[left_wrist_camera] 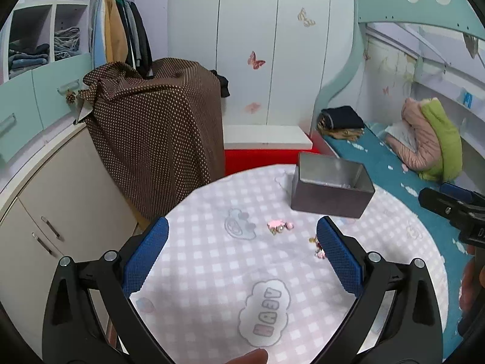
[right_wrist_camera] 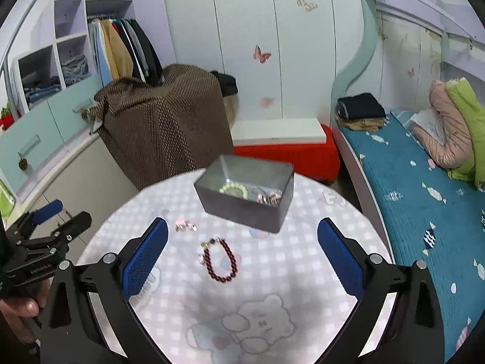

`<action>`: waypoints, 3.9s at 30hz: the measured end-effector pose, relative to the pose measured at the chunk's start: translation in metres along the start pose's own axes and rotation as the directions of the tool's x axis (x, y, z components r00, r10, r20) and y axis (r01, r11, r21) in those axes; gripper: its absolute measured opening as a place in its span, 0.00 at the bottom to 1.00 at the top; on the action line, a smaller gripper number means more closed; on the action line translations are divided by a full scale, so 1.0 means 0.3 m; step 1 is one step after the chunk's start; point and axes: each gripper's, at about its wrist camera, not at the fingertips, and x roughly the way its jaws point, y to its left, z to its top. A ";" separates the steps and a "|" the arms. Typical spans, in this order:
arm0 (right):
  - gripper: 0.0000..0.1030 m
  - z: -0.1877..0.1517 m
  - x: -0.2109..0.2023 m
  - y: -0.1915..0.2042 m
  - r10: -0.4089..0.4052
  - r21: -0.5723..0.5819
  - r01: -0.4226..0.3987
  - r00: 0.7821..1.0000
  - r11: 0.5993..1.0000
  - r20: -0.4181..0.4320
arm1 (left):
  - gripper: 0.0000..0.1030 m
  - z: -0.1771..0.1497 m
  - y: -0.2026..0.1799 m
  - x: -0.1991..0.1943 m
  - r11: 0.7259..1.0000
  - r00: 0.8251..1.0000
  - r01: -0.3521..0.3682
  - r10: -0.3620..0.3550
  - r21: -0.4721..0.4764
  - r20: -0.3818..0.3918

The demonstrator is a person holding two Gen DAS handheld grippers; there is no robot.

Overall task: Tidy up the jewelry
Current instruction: 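Withdraw both grippers from the tin box back over the table, then grasp the red bead bracelet with the right gripper, then grasp the small pink charm with the left gripper while the right gripper holds the bracelet, then carry the bracelet and pink charm into the tin box and open both grippers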

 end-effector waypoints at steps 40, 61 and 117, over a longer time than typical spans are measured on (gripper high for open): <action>0.07 -0.203 0.319 -0.068 -0.048 -0.144 0.008 0.959 0.990 -0.281 | 0.95 -0.147 -0.229 0.386 0.987 0.966 0.126 -0.098 0.104 -0.239; 0.07 -0.195 0.307 -0.075 0.002 -0.105 -0.032 0.960 0.994 -0.279 | 0.34 -0.167 -0.300 0.503 0.978 0.945 0.186 -0.150 0.100 -0.291; 0.07 0.375 0.224 -0.005 0.026 -0.268 -0.033 0.999 0.963 -0.029 | 0.14 0.463 -0.321 0.527 0.928 0.921 0.371 -0.361 0.044 -0.148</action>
